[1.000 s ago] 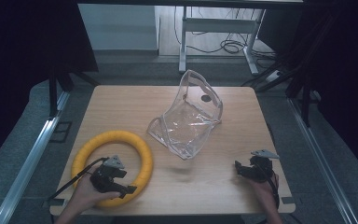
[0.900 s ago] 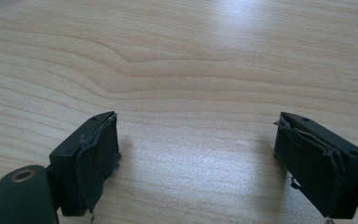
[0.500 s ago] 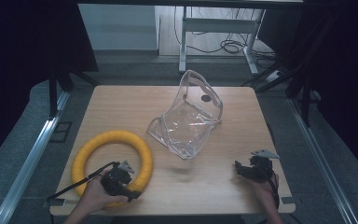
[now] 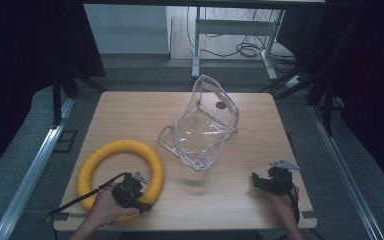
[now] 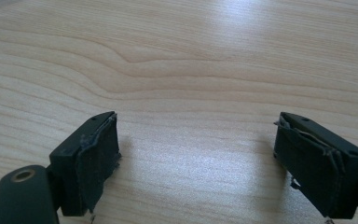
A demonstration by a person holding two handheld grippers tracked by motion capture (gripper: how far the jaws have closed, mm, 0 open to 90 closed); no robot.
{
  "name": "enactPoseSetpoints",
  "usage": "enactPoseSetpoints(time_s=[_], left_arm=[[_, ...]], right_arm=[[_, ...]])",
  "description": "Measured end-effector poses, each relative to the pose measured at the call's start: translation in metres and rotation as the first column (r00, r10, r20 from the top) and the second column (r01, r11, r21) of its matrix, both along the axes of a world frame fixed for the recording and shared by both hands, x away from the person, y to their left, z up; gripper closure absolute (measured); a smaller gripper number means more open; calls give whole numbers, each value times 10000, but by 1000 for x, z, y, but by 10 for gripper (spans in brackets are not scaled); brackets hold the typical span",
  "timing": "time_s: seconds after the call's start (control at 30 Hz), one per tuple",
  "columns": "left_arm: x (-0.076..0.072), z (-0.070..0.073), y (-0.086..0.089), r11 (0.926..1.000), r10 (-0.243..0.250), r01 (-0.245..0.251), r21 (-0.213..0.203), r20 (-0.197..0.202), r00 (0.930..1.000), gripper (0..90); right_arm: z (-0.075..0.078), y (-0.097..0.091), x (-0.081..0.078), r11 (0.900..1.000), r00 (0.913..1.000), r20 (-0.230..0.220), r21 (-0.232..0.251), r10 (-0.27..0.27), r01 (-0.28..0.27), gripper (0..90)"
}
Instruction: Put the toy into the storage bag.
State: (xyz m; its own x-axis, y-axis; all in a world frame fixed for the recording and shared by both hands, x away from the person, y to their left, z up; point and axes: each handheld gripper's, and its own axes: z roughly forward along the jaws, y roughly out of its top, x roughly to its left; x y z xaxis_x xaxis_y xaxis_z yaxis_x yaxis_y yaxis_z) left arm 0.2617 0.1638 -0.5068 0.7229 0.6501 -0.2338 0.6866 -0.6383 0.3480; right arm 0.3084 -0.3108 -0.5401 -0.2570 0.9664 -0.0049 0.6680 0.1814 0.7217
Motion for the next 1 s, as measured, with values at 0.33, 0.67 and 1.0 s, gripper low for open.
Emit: enactPoseSetpoints(time_s=[0.33,0.67,1.0], left_arm=[[3,5,4,9985,166,-175,-509,-175,9997,499],[7,31,24,9704,624,-588,-2341,77,9980,499],[10,50,41,9302,1038,-781,-3585,529,9932,499]], right_arm=[[0,0,0,10000,10000,14,-23,7,-7,140],[0,0,0,10000,10000,-24,-19,-11,11,141],[0,0,0,10000,10000,-30,14,-49,50,143]])
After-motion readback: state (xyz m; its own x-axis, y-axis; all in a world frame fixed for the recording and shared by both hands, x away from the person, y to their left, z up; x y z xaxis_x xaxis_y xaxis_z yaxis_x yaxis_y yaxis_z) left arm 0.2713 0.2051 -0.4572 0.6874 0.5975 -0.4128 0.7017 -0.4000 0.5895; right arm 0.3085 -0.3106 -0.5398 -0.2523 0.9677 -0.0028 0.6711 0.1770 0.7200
